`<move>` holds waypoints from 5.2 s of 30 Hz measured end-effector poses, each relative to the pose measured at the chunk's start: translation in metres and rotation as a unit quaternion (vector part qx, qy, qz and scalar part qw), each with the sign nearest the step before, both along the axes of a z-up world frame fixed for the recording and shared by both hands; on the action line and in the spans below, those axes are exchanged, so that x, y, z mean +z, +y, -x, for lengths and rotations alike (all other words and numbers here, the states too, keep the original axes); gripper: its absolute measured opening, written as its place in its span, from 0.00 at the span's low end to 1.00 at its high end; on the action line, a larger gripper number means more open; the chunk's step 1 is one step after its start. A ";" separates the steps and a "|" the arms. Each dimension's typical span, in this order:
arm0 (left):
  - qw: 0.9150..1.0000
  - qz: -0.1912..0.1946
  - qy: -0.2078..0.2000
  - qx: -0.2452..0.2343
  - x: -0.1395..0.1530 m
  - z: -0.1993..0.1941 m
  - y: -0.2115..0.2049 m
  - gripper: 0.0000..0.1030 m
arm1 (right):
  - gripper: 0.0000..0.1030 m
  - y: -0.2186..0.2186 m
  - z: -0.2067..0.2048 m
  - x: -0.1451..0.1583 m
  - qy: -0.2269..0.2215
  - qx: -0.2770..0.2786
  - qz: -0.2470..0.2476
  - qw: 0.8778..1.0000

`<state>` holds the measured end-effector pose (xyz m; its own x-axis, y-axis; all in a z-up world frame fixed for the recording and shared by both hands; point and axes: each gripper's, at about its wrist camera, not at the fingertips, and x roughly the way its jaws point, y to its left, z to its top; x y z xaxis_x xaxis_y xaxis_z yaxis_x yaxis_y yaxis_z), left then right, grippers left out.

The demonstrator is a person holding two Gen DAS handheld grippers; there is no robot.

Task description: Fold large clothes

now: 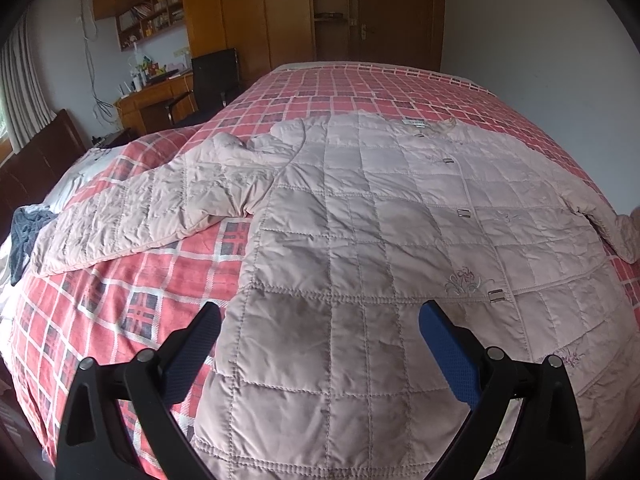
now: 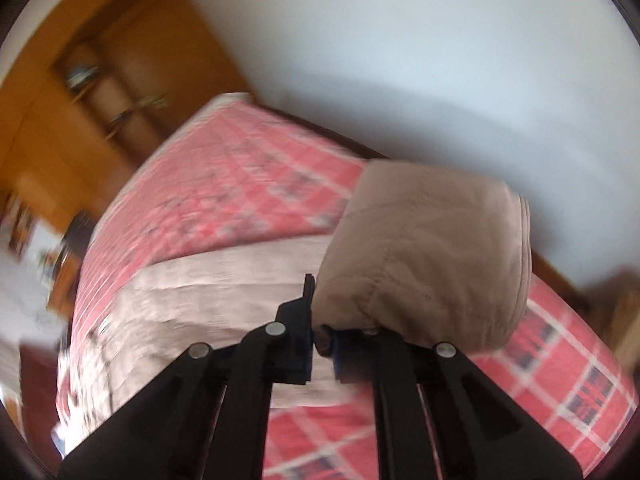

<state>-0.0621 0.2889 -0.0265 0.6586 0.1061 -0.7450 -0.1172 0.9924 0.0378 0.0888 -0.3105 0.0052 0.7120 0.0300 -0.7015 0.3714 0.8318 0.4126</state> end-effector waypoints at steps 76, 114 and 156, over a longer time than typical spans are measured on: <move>0.978 0.193 0.080 -0.007 -0.002 -0.209 0.070 0.06 | 0.56 0.219 -0.103 -0.027 0.092 0.311 -0.022 0.946; 0.986 0.158 0.038 0.027 0.010 -0.118 0.125 0.63 | 0.62 0.304 -0.078 -0.008 0.093 0.390 0.040 0.915; 0.958 0.165 -0.158 0.175 0.062 -0.043 0.243 0.05 | 0.62 0.313 -0.028 -0.014 0.086 0.414 0.076 0.903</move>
